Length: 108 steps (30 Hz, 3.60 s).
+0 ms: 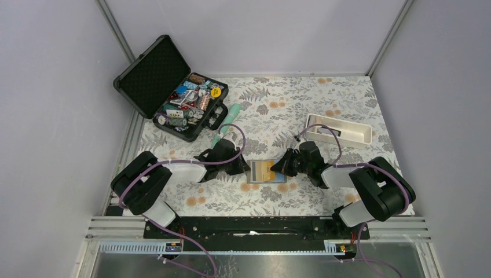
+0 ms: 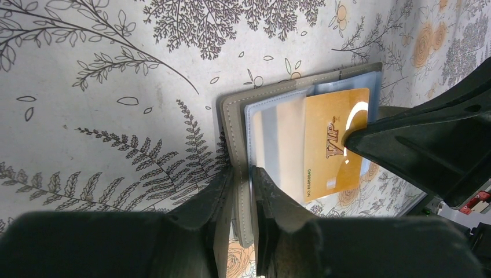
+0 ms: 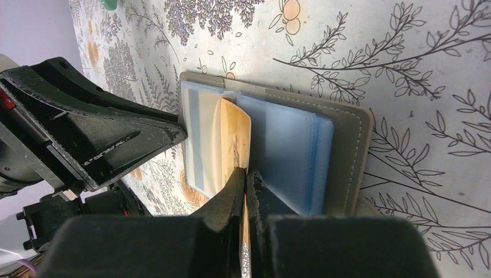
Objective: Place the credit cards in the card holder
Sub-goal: Insert the credit card into the card holder.
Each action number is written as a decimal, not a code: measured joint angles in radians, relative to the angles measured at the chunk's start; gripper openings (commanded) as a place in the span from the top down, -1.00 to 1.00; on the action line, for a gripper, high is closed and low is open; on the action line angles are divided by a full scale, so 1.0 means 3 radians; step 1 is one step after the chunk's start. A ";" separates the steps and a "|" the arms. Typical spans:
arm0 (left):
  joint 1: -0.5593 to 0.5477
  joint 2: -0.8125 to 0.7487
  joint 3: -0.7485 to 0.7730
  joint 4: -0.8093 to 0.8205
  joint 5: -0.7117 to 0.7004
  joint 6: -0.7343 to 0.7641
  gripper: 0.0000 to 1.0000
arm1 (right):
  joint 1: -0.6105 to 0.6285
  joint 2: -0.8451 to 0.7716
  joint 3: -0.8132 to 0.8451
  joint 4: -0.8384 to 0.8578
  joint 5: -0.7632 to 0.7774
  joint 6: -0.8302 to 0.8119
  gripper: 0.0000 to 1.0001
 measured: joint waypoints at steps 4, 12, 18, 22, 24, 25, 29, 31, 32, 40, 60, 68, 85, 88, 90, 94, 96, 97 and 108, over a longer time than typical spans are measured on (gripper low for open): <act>0.0000 0.0001 0.0000 0.0000 -0.0001 0.0000 0.62 | 0.0014 0.0000 -0.0003 0.0000 0.0032 0.0013 1.00; 0.0000 0.0013 0.0004 0.0010 -0.0001 0.0000 0.63 | 0.0043 -0.0031 -0.0031 0.0009 0.0112 0.0078 1.00; 0.0000 0.0017 0.0015 0.0000 -0.0001 0.0000 0.63 | 0.0056 -0.0046 -0.0041 0.0008 0.0148 0.0112 1.00; 0.0000 0.0018 0.0015 0.0000 -0.0001 0.0000 0.64 | 0.0070 -0.0062 -0.0045 -0.0003 0.0186 0.0127 1.00; 0.0000 0.0019 0.0015 0.0000 -0.0001 0.0000 0.64 | 0.0074 -0.0067 -0.0052 0.0001 0.0203 0.0142 1.00; 0.0000 0.0019 0.0017 0.0000 -0.0001 0.0000 0.64 | 0.0075 -0.0069 -0.0061 0.0014 0.0210 0.0153 1.00; 0.0000 0.0024 0.0018 0.0004 0.0000 0.0000 0.65 | 0.0076 -0.0071 -0.0089 0.0050 0.0234 0.0196 1.00; 0.0000 0.0025 0.0018 0.0005 0.0000 0.0000 0.65 | 0.0076 -0.0076 -0.0092 0.0050 0.0239 0.0207 1.00; 0.0000 0.0027 0.0019 0.0006 0.0000 0.0000 0.65 | 0.0078 -0.0079 -0.0092 0.0047 0.0243 0.0210 1.00; 0.0000 0.0038 0.0023 0.0020 0.0001 0.0000 0.65 | 0.0079 -0.0104 -0.0092 0.0008 0.0281 0.0211 1.00; 0.0000 0.0038 0.0023 0.0020 0.0001 0.0000 0.66 | 0.0086 -0.0067 -0.0072 0.0018 0.0357 0.0195 1.00; 0.0000 0.0039 0.0024 0.0020 0.0003 0.0000 0.67 | 0.0097 -0.0067 -0.0053 -0.0011 0.0360 0.0178 1.00; 0.0000 0.0041 0.0024 0.0020 0.0001 0.0000 0.67 | 0.0135 -0.0186 -0.0062 -0.0167 0.0380 0.0175 1.00; 0.0000 0.0041 0.0024 0.0020 0.0001 0.0000 0.67 | 0.0137 -0.0202 -0.0066 -0.0191 0.0378 0.0170 1.00; 0.0000 0.0039 0.0024 0.0020 0.0001 0.0001 0.67 | 0.0137 -0.0201 -0.0066 -0.0189 0.0374 0.0170 1.00; 0.0000 0.0039 0.0024 0.0020 0.0003 0.0001 0.67 | 0.0137 -0.0178 -0.0067 -0.0170 0.0371 0.0170 1.00; 0.0000 0.0039 0.0024 0.0020 0.0003 0.0001 0.67 | 0.0137 -0.0155 -0.0066 -0.0150 0.0366 0.0170 1.00; 0.0000 0.0039 0.0024 0.0020 0.0003 0.0001 0.67 | 0.0139 -0.0144 -0.0062 -0.0148 0.0360 0.0172 1.00; 0.0000 0.0039 0.0024 0.0022 0.0005 0.0014 0.65 | 0.0197 -0.0022 0.0014 -0.0083 0.0324 0.0173 1.00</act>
